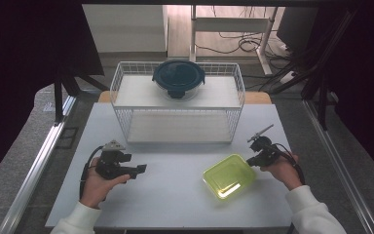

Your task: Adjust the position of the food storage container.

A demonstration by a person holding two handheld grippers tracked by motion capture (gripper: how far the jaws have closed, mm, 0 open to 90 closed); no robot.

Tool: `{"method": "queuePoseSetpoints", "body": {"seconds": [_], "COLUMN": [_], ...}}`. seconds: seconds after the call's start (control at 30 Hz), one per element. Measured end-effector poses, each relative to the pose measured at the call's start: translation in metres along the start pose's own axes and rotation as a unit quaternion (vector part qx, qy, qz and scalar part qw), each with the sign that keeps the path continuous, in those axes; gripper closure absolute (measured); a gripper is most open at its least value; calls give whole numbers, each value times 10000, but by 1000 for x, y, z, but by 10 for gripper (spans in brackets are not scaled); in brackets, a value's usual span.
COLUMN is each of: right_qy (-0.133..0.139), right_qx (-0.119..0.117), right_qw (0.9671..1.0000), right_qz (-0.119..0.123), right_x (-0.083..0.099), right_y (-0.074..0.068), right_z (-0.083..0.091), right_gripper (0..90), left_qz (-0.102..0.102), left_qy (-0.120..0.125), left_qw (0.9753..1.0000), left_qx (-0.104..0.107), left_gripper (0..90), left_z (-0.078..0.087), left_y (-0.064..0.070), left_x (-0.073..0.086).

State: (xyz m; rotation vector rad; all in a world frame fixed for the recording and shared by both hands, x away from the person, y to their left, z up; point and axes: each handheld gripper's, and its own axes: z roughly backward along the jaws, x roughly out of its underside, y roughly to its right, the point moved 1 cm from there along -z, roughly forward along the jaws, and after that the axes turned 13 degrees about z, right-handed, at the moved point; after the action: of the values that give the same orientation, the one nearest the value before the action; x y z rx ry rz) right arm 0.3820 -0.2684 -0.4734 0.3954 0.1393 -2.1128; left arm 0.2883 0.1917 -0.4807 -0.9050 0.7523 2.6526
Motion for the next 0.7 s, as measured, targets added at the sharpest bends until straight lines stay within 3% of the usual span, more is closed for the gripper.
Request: {"method": "queuePoseSetpoints", "body": {"seconds": [0.2,0.43,0.7], "right_qy": [-11,-16,-19], "right_qx": [-61,-260,-312], "right_qw": [10000,9997,9994], "right_qz": [54,13,121], "right_x": [3,1,3], "right_y": [-13,-40,-54], "right_z": [2,2,-1], "right_gripper": [885,885,871], "left_qz": [8,-1,18], "left_qy": [5,6,18], "left_qw": [10000,10000,10000], "left_qx": [-12,-29,-29], "left_gripper": [237,238,239], "left_z": [0,1,2], "left_y": [1,0,-1], "left_x": [0,1,1]}}
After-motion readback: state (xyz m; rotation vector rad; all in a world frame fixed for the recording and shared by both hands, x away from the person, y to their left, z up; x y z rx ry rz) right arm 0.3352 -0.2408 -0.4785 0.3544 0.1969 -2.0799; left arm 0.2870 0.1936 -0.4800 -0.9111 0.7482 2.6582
